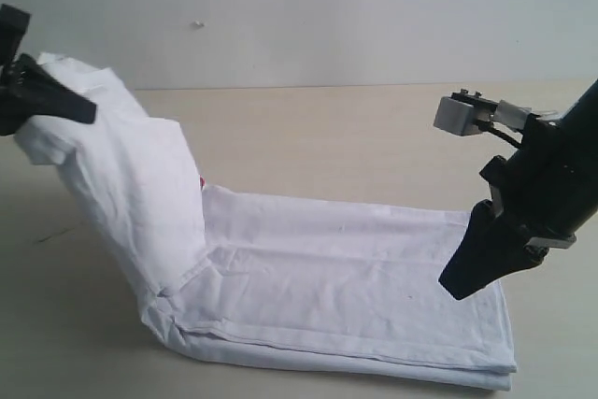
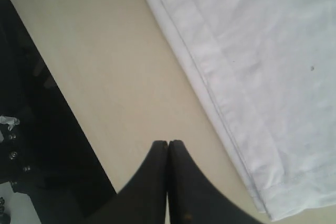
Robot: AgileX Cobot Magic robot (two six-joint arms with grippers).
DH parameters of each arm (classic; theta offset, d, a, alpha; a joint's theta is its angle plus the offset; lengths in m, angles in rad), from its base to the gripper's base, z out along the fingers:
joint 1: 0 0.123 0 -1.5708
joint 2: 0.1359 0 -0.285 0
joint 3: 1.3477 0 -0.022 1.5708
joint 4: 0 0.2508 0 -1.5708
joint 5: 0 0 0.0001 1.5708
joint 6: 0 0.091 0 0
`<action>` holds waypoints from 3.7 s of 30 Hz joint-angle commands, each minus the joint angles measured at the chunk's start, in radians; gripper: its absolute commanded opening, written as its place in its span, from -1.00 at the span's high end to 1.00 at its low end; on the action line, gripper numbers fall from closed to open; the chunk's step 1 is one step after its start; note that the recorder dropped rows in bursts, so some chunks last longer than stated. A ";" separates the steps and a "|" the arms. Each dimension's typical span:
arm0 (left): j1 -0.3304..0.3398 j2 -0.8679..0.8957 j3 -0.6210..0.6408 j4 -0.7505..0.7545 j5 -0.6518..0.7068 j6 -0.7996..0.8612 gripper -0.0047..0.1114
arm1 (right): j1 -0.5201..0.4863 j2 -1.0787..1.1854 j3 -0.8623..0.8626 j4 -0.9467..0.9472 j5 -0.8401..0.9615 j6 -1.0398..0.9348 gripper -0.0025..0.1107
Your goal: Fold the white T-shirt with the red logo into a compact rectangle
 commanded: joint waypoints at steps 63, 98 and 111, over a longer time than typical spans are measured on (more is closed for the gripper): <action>-0.687 0.452 -0.078 0.023 -0.183 0.175 0.05 | -0.002 0.221 0.002 -0.165 -0.303 0.208 0.96; -0.446 0.526 -0.080 0.198 0.017 0.100 0.06 | -0.002 0.215 -0.002 -0.231 -0.536 0.371 0.96; -0.214 0.526 -0.080 0.129 0.017 0.104 0.06 | -0.002 0.191 -0.058 -0.179 -0.442 0.337 0.96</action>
